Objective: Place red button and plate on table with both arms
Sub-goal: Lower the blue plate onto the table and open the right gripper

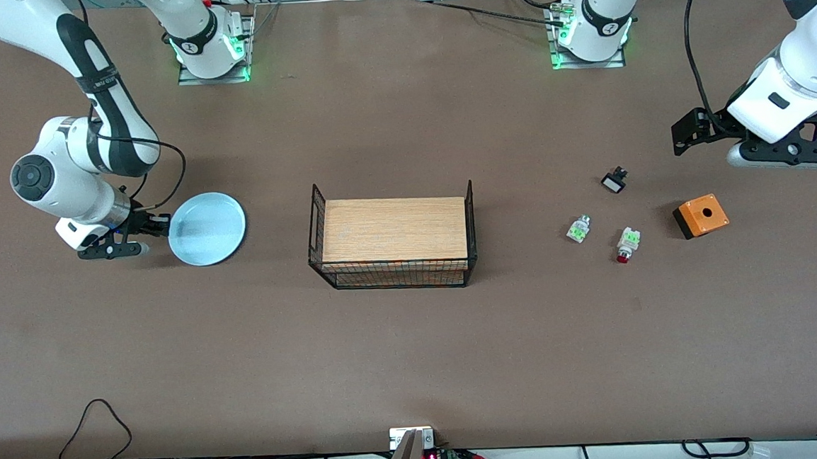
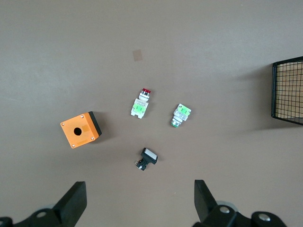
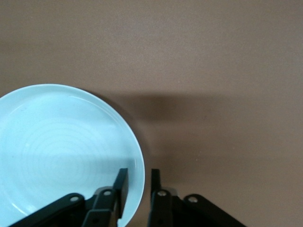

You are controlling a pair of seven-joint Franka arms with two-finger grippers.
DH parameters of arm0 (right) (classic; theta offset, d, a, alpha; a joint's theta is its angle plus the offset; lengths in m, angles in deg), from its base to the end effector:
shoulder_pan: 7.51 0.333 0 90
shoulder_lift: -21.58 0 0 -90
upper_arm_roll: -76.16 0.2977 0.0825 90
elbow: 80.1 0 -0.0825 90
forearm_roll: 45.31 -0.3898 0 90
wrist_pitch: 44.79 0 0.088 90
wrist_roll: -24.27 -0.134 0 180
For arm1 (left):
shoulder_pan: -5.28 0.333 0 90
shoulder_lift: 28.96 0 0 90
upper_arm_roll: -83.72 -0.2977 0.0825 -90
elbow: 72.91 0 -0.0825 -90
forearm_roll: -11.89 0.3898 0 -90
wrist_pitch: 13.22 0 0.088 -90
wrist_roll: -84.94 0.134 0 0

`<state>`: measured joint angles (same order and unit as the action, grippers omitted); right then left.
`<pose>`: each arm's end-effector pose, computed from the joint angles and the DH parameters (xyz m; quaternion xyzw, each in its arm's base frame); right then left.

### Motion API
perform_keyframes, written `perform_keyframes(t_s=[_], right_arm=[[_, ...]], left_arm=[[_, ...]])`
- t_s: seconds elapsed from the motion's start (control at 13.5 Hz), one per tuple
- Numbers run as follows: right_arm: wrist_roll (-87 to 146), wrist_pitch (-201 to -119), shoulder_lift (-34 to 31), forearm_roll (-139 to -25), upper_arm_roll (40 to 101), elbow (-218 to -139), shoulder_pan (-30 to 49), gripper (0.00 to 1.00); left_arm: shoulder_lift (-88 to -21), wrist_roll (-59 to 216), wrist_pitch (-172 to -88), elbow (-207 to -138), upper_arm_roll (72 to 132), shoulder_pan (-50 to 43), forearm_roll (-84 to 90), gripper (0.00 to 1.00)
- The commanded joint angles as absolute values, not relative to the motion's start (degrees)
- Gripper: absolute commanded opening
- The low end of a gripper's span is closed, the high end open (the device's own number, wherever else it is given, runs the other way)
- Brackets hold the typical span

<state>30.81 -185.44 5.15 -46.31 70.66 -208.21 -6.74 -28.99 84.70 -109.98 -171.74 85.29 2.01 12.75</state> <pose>0.5336 -0.0457 0.1866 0.9994 0.0104 -0.0339 0.0050 0.5617 -0.0457 0.5150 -0.9990 0.0411 0.0180 0.0082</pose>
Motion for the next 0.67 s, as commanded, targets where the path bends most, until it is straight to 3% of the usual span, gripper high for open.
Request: perform_keyframes(t_s=[0.0, 0.59], right_arm=[[27.5, -180.0, 8.7, -46.8, 71.6, -207.1, -7.2, 1.00], [12.2, -156.9, 9.6, -46.7, 71.9, -188.3, 1.2, 1.00]], left_arm=[[-28.3, 84.8, -109.7, -171.9, 85.3, 1.9, 14.3, 1.00], [-28.6, 84.8, -109.6, -171.9, 85.2, 2.3, 14.3, 1.00]])
